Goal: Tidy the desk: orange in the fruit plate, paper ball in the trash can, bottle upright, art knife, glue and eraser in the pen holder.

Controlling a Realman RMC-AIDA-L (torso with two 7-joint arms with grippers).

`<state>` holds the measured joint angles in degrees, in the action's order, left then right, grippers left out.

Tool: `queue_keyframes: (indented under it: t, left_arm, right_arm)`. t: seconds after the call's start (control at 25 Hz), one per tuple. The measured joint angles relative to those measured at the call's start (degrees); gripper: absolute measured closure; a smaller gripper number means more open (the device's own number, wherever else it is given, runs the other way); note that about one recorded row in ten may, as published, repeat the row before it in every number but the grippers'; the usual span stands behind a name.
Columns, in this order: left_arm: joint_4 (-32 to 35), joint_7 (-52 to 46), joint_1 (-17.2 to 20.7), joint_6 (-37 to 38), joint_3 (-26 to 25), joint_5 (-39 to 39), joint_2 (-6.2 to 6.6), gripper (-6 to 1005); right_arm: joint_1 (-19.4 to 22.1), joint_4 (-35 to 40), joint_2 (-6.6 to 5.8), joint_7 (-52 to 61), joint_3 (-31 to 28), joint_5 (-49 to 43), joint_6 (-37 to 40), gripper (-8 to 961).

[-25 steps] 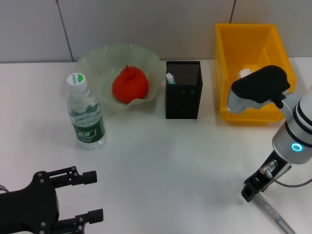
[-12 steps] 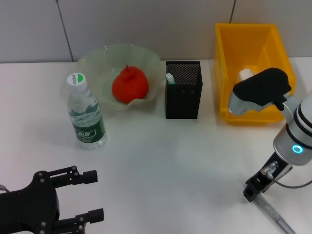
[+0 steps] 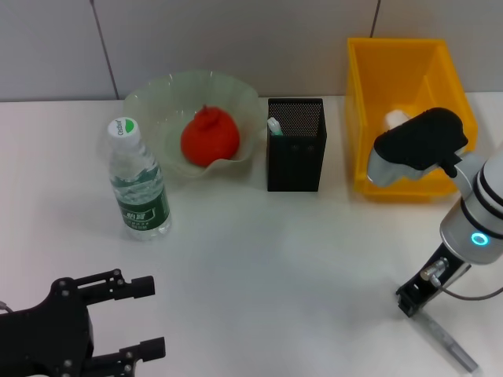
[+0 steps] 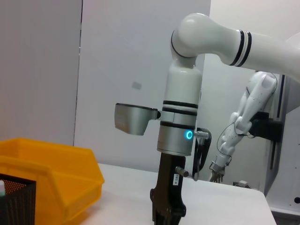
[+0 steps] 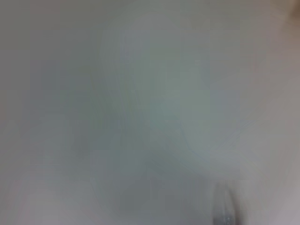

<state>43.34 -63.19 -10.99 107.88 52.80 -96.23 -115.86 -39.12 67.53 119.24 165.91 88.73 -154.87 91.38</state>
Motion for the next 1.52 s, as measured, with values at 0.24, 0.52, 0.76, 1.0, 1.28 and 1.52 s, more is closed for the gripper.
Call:
queue_keyframes:
  t: [0.24,0.52,0.76,1.0,1.28,1.52]
  left_arm:
    - [-0.14,0.01,0.17,0.71,-1.1,-0.01,-0.08,301]
    - [-0.21,0.02,0.18,0.94,-2.19,-0.12,-0.37,301]
    - [-0.24,-0.1,0.18,0.51,-2.66,-0.25,-0.6,301]
    - [-0.29,-0.57,0.17,0.23,-3.51,-0.36,-0.8,301]
    - [-0.28,-0.6,0.08,0.16,-4.33,-0.25,-1.27,301]
    - [-0.27,-0.69,-0.29,0.13,-4.81,-0.31,-1.39,301]
  right_arm:
    - [1.75,7.77,-0.11,-1.34,-2.2,0.07,0.66,813]
    - [3.48,21.79,-0.01,-4.69,-9.63,0.63,-3.94,814]
    - [4.51,25.44,0.25,-7.4,-8.83,1.18,-13.62,814]
    - [7.29,23.24,0.28,-16.9,-8.26,11.61,-30.56,815]
    - [10.85,17.55,0.27,-33.89,-8.28,28.69,-43.43,815]
    - [11.31,6.39,0.2,-57.71,-8.33,49.66,-50.89,815]
